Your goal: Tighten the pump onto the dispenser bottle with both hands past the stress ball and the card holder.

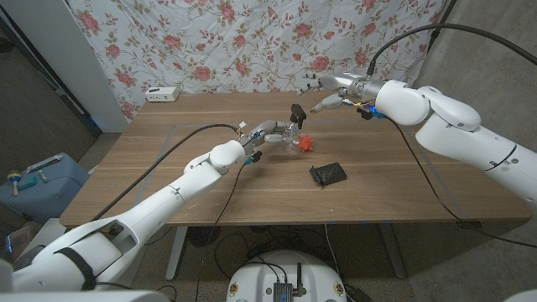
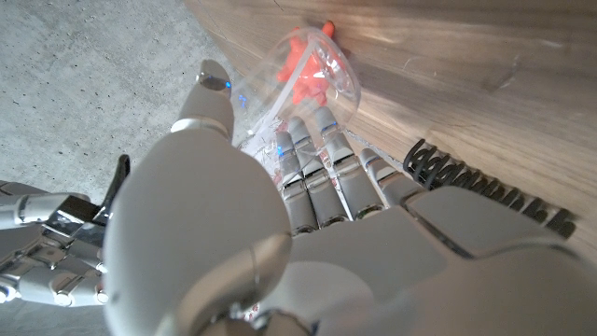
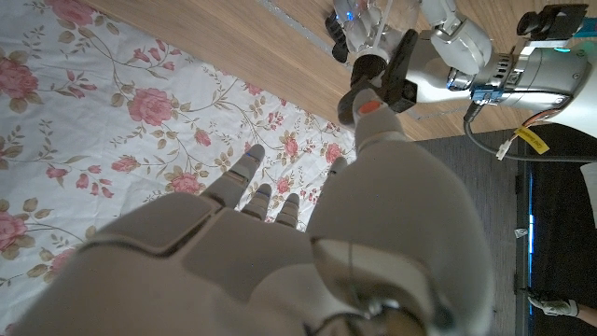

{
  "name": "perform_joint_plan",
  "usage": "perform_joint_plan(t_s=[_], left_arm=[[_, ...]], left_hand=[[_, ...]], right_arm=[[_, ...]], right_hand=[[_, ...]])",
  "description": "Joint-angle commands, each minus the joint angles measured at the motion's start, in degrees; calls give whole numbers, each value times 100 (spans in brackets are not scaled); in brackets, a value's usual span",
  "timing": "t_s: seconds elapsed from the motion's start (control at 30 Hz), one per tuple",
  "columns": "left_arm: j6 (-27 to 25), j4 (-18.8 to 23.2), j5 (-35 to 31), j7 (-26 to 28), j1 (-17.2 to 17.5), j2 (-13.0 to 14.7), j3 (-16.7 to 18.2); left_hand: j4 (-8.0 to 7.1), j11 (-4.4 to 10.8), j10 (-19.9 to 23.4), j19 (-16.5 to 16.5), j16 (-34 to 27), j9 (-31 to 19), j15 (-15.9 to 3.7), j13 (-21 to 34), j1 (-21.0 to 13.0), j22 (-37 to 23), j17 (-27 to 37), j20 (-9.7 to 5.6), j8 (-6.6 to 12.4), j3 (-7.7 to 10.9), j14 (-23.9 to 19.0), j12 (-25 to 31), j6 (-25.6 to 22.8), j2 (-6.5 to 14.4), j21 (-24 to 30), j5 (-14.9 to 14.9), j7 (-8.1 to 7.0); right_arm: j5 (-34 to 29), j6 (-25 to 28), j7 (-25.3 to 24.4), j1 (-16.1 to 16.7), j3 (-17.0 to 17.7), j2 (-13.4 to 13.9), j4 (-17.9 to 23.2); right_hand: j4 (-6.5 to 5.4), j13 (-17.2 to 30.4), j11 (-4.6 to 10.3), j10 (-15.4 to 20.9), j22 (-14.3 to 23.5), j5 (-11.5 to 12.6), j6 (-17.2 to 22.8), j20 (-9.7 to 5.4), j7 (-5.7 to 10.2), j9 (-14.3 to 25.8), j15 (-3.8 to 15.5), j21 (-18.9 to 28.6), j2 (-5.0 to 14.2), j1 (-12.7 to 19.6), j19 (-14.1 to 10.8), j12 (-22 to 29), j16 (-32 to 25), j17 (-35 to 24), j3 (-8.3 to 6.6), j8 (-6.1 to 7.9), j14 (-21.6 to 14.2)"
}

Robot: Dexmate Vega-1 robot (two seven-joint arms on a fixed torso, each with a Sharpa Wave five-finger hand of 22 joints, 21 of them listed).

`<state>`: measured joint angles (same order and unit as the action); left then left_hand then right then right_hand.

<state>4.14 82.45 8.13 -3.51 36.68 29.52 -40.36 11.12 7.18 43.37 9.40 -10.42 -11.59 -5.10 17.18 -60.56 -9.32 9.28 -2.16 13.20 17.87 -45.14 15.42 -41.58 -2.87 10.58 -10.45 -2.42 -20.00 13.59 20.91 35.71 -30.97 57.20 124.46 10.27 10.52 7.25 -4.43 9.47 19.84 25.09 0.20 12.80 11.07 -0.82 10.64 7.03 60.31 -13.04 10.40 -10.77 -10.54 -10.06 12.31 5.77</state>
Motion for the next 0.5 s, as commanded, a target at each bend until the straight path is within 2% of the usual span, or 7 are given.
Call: perform_joint_plan(t_s=[0.03, 0.5], left_arm=[[41, -174, 2, -47, -108, -116, -67], [65, -360, -3, -149, -249, -203, -132]], left_hand=[[-302, 31, 89, 39, -13, -20, -359, 19, 197, -11, 25, -640, 16, 347, -57, 9, -449, 425, -12, -9, 5], [-296, 26, 98, 39, -8, -22, -356, 37, 220, -12, 23, -646, 2, 368, -58, -6, -451, 419, -14, -7, -4]], right_arm=[[-239, -206, 465, -302, -163, -126, -158], [-534, -330, 978, -640, -367, -309, -367]], right_hand=[[-16, 18, 36, -44, 12, -26, 92, -4, 2, 29, 5, -12, -11, 109, 45, 25, 0, -14, -60, 34, 58], [-47, 17, 55, -101, 13, -67, 224, -1, 3, 28, -15, -13, -34, 241, 90, 27, 4, -15, -63, 48, 133]])
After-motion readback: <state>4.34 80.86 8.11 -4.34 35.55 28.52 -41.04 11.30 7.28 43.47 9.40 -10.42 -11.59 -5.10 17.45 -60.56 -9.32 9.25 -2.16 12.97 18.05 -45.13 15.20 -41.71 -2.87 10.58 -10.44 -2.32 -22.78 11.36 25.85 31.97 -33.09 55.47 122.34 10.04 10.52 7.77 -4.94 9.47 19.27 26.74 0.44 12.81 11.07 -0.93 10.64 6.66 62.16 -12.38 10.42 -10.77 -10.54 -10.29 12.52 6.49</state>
